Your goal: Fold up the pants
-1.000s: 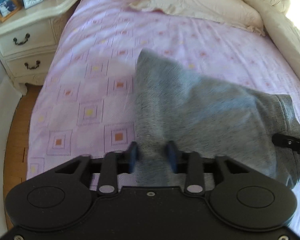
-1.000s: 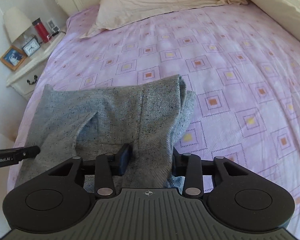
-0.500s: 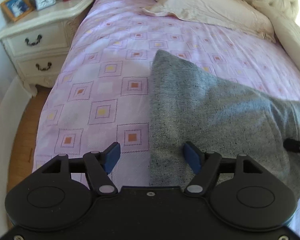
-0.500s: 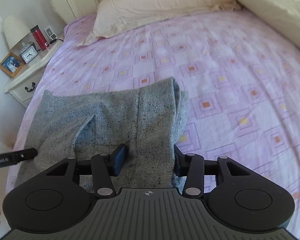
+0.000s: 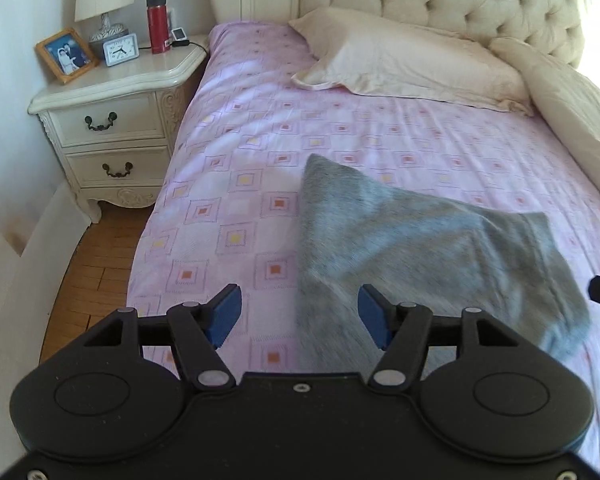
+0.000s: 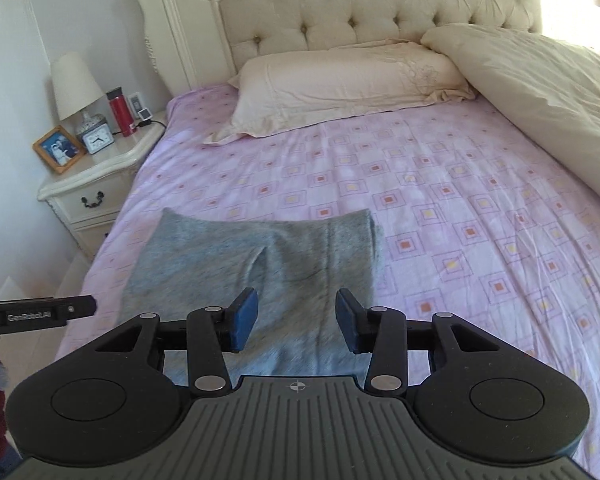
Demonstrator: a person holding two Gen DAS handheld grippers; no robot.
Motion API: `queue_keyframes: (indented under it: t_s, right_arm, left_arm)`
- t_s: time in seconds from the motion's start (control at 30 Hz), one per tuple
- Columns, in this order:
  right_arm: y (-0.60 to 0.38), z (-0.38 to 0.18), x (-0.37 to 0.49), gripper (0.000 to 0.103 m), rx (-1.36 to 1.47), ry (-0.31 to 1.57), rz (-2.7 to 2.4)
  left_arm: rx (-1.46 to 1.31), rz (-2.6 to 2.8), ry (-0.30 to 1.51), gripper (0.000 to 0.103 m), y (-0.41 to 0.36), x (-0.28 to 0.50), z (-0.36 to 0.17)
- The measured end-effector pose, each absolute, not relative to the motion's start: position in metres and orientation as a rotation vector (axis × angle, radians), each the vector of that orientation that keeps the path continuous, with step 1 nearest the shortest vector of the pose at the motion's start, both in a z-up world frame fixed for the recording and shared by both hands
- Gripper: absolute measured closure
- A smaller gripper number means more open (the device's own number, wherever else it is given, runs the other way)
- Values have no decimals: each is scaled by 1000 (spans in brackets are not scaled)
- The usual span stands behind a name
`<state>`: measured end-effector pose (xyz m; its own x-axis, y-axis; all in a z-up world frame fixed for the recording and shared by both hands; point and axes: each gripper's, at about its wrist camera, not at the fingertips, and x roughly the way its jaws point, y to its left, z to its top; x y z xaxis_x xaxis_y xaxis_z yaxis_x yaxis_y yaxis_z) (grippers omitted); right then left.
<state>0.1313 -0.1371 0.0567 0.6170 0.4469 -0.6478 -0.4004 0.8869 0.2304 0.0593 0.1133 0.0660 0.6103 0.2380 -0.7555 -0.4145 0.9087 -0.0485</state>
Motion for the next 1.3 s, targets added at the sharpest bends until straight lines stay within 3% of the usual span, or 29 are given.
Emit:
queue_keyframes:
  t_s: [0.47, 1.3]
  right_arm:
    - [-139, 56, 65, 61, 20, 723, 508]
    - [-133, 45, 56, 61, -12, 728, 494]
  left_arm:
    - [-223, 394, 806, 38, 73, 10, 70]
    - [-194, 400, 857, 38, 64, 1, 50]
